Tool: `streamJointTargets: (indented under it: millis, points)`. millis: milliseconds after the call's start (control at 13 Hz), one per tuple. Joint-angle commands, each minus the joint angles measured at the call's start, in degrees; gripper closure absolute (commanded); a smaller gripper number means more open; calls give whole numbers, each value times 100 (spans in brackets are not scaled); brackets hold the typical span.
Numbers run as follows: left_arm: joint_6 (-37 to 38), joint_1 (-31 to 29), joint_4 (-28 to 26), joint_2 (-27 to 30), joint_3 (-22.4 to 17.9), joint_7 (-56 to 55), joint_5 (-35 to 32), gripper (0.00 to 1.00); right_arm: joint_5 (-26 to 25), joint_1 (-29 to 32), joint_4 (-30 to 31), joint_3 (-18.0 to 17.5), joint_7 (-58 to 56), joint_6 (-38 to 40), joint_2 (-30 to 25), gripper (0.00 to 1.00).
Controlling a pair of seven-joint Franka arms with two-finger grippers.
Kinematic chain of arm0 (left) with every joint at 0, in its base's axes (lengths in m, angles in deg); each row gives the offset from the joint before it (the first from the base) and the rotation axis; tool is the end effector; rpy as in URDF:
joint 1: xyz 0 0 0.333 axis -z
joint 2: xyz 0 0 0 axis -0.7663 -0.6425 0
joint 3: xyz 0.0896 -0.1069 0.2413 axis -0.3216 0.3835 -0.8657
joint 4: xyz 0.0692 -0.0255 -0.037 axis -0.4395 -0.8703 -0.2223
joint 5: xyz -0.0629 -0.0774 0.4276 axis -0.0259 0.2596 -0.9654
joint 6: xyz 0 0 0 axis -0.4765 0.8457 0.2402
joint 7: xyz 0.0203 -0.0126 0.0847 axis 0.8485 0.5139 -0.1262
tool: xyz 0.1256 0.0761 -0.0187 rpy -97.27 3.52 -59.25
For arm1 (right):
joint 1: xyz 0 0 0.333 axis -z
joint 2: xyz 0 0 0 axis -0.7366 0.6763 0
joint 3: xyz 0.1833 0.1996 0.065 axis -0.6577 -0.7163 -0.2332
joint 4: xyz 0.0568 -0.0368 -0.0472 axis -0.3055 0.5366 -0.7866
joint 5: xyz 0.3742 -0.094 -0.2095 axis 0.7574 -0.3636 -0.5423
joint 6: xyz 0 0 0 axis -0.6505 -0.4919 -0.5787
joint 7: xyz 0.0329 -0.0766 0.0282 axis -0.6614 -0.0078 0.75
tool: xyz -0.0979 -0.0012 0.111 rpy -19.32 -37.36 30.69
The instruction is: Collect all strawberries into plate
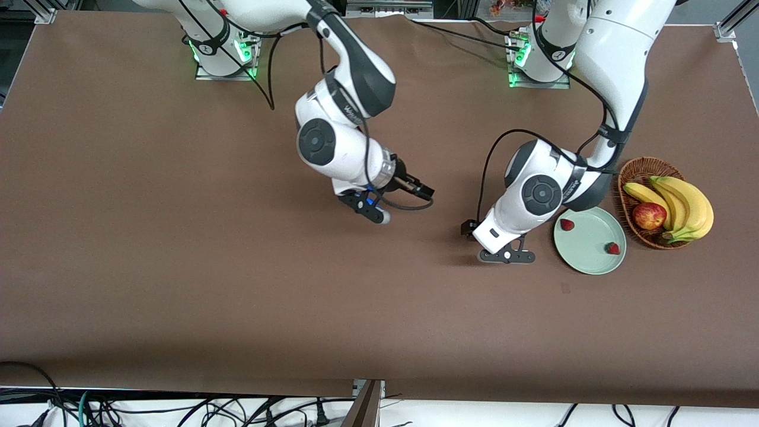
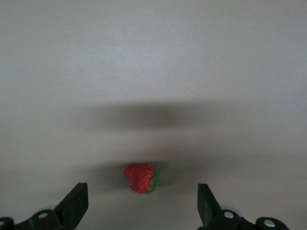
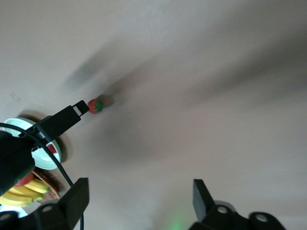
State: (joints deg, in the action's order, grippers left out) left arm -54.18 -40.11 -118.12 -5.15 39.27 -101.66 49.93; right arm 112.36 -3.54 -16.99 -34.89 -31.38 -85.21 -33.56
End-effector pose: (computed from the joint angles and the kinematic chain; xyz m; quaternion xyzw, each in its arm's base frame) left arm 0.6270 -0.2580 0.1297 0.9991 -0.0143 -0.0319 0.0246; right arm 0.5865 0.5279 0.3028 -0.9304 0.2583 0.1583 0.2065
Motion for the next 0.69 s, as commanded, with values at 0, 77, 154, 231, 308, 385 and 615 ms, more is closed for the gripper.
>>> streamJointTargets:
  millis: [0,77,154,231,308,385,615]
  points:
    - [-272,81,150,-312,-86,-10,23,0,-92,203,18,119,-561,790,-147,1]
    - [-395,98,124,-374,-95,-10,23,0,-92,203,18,294,-824,1098,-147,1]
    - [-475,142,106,-427,-112,-10,23,0,-92,203,35,357,-1000,1223,-164,1]
    - [-571,169,19,-428,-121,-10,23,0,-92,203,122,375,-1081,1224,-182,1]
    - [-685,169,-86,-410,-130,-10,23,0,-110,203,201,375,-1168,1224,-252,1]
    - [-756,178,-218,-384,-130,-10,-12,0,-110,203,298,462,-1352,1233,-270,1]
    - [-959,169,-509,-331,-130,-54,-232,0,-110,203,483,577,-1714,1285,-384,1]
